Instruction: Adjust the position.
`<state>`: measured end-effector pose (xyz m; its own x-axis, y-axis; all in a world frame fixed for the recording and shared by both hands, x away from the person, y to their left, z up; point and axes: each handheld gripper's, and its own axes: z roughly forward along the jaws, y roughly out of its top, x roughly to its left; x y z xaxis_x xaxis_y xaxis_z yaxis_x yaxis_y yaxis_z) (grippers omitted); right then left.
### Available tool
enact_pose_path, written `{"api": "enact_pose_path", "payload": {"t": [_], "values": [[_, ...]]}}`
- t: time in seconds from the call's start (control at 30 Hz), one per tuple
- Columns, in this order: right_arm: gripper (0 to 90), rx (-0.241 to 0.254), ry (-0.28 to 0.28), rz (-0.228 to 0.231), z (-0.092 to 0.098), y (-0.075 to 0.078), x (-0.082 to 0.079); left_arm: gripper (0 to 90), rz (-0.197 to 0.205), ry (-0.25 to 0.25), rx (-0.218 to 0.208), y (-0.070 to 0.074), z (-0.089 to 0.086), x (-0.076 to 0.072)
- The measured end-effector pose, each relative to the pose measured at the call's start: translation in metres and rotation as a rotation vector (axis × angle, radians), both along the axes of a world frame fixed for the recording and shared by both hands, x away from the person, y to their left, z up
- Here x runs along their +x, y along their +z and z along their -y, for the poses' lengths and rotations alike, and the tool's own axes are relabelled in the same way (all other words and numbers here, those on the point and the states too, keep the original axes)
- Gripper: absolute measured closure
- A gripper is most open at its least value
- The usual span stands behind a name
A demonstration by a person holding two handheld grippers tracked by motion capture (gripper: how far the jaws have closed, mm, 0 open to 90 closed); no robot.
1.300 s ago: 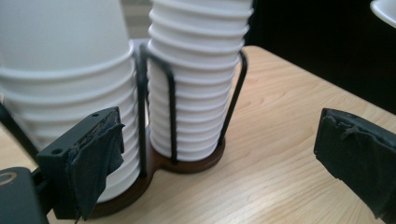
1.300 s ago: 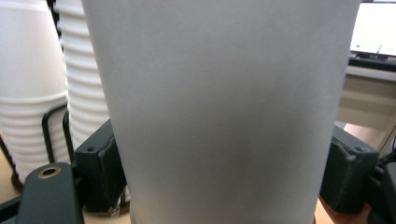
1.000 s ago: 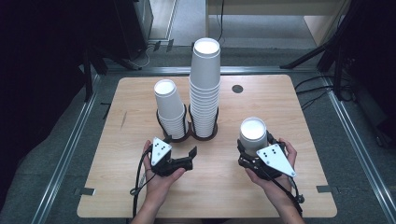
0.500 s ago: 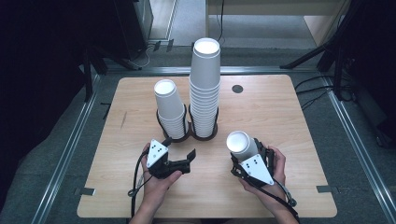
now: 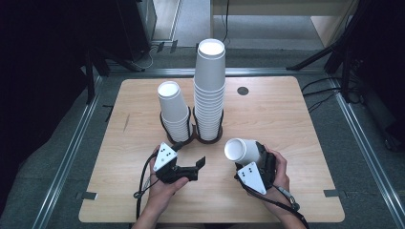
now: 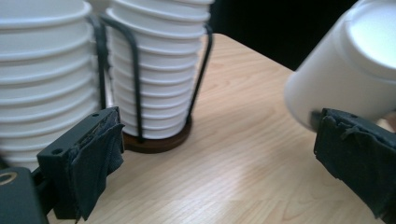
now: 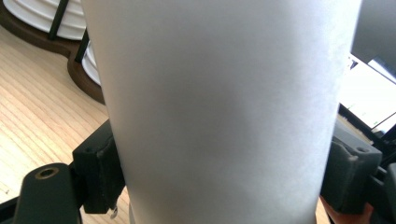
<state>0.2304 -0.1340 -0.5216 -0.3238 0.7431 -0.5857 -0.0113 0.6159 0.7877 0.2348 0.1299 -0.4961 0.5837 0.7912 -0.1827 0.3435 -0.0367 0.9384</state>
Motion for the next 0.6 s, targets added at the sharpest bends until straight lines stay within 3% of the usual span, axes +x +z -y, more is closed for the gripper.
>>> {"api": "enact_pose_path", "payload": {"t": [0.1, 0.6], "values": [[16.7, -0.032, 0.004, 0.017, -0.002, -0.002, -0.001, 1.5, -0.001, -0.049, 0.006, 0.001, 0.005, -0.001], [16.6, -0.19, 0.047, 0.076, -0.016, -0.013, -0.008, 1.6, 0.007, -0.195, 0.052, 0.0, 0.023, -0.008]]}}
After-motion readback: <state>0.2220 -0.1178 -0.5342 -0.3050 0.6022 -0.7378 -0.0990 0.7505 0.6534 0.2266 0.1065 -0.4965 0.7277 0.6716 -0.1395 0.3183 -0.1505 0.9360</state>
